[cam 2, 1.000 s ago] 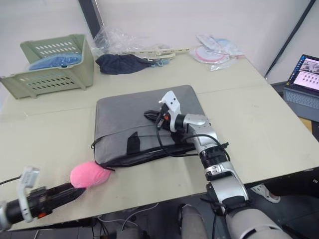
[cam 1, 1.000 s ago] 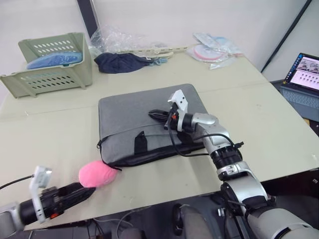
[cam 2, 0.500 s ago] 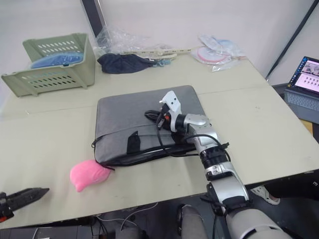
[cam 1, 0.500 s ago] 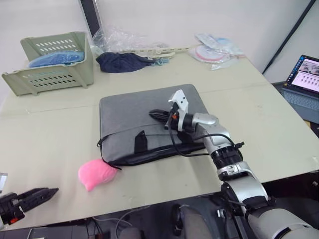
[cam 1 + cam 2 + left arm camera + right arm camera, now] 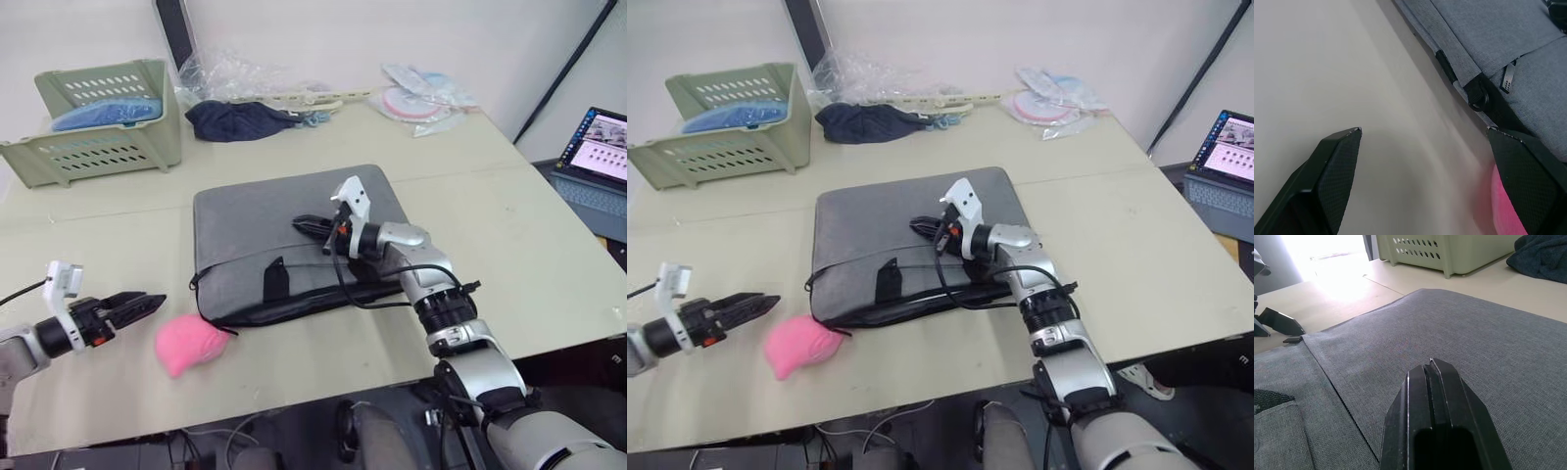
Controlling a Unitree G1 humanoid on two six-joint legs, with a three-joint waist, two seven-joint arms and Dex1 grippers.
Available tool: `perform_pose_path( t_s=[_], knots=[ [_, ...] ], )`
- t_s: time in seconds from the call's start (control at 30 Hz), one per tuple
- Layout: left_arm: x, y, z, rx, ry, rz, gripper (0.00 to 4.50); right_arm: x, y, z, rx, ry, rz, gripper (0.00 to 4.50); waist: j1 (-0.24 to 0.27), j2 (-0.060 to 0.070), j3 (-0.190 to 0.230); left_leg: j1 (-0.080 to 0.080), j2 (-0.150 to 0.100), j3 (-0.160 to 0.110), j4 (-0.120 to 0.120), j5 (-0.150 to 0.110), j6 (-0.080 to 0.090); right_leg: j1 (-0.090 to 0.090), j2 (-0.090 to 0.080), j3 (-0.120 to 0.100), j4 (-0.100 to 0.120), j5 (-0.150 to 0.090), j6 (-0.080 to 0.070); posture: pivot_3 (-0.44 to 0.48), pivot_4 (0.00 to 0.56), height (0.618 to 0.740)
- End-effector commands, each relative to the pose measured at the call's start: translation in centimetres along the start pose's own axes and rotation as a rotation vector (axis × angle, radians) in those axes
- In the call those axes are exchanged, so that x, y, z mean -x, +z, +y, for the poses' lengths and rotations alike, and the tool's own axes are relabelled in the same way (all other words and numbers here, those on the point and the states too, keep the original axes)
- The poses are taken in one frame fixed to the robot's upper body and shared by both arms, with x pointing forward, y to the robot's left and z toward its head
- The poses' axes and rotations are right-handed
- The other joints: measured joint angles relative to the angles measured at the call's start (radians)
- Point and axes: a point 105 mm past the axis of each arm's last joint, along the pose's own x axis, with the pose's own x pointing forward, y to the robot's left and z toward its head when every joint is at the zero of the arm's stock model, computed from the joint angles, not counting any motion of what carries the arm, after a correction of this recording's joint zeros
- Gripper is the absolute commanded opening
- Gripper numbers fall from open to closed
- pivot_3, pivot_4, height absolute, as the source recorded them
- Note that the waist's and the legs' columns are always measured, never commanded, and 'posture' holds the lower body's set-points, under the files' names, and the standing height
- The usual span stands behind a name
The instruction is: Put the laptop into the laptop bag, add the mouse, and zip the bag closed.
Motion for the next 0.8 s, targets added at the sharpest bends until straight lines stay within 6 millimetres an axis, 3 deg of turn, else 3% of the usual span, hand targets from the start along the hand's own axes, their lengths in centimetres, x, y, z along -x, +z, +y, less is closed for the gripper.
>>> perform_pose_path(
  t_s=[0.03,0.17,0.33,0.67,0.8],
  knots=[
    [-1.2,-2.6,-0.5,0.043,-0.042,0.092,4.41,0.2,-4.1,0.4,-0.110,-0.013,0.112,0.00,0.000,0.001,0.000,0.001,0.000,0.000,0.000,0.000,0.000,0.000,0.000,0.000,0.000,0.000,0.000,0.000,0.150,0.740],
    [-1.8,-4.1,-3.0,0.059,-0.147,0.169,4.41,0.4,-4.1,0.4,-0.108,-0.017,0.112,0.00,0.001,0.002,0.001,0.001,0.000,-0.001,0.000,0.000,0.000,0.001,-0.001,0.001,0.000,0.000,0.000,0.000,0.150,0.740],
    [-1.3,-5.3,-4.6,0.068,-0.183,0.224,4.41,0.5,-4.1,0.5,-0.112,-0.017,0.111,0.00,0.001,0.003,0.001,0.001,0.000,-0.003,0.000,0.000,0.000,0.001,-0.001,0.001,-0.001,0.000,0.000,0.000,0.150,0.740],
    [0.7,-5.5,-6.8,0.109,-0.228,0.231,4.41,0.3,-4.3,0.6,-0.118,-0.015,0.116,0.00,0.001,0.004,0.001,0.000,0.000,-0.004,-0.001,0.000,0.000,0.001,-0.002,0.001,-0.002,0.000,0.000,0.000,0.150,0.740],
    [0.9,-6.0,-8.6,0.125,-0.284,0.260,4.41,0.3,-4.2,0.7,-0.115,-0.012,0.115,0.00,0.001,0.004,0.002,0.000,0.001,-0.005,-0.001,0.000,0.000,0.001,-0.002,0.001,-0.002,0.000,0.000,0.000,0.150,0.740]
  ],
)
